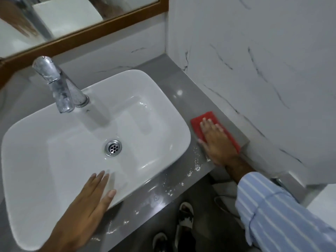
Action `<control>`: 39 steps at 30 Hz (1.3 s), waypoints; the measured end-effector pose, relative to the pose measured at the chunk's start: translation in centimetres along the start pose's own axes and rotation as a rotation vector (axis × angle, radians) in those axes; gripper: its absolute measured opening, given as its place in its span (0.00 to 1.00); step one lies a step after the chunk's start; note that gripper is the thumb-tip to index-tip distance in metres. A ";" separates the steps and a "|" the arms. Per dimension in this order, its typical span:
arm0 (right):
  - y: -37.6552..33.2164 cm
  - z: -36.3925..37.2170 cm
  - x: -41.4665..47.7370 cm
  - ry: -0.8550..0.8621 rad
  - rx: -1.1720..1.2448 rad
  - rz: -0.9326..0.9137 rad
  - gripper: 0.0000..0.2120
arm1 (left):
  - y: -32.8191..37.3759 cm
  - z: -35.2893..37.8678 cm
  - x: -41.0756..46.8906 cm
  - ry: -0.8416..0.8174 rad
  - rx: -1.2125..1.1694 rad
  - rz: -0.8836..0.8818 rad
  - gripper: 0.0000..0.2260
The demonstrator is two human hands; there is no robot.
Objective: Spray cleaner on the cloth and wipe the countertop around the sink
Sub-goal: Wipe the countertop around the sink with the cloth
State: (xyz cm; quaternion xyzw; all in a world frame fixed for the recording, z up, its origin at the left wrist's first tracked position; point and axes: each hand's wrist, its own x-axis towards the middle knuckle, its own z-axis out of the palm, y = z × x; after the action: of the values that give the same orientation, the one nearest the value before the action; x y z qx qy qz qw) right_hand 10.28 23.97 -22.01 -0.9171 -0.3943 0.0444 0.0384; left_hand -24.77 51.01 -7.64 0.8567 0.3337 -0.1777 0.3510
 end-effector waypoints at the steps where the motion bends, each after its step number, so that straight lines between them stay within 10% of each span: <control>1: -1.1 0.1 -1.6 -0.006 -0.015 -0.099 0.34 | -0.3 0.0 -0.1 0.009 0.008 0.003 0.49; 5: 1.3 0.3 -5.9 -0.004 -0.104 -0.240 0.33 | -0.7 0.1 -0.7 0.047 0.039 0.044 0.45; 11: 1.8 -0.6 -2.2 0.046 0.044 0.306 0.38 | -2.7 0.5 -0.8 0.149 0.207 0.071 0.46; 19: -4.3 2.9 -7.2 0.102 -0.002 -0.295 0.32 | -2.8 1.0 -0.8 0.181 0.281 0.065 0.41; 29: -5.4 3.1 -6.9 0.321 0.153 0.246 0.28 | -2.2 1.0 -0.9 0.213 0.278 0.034 0.42; 35: -5.2 3.4 -8.0 0.201 0.051 -0.352 0.30 | -2.2 0.9 -1.0 0.201 0.238 0.036 0.42; 39: -4.1 3.4 -7.3 0.272 0.160 0.111 0.29 | -2.4 1.1 -0.8 0.217 0.293 0.026 0.42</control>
State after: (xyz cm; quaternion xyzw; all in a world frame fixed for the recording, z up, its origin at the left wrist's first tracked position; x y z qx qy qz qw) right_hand 1.99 21.62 -24.60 -0.9291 -0.3292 -0.0470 0.1618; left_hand -27.12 51.13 -9.11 0.9170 0.3292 -0.1264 0.1866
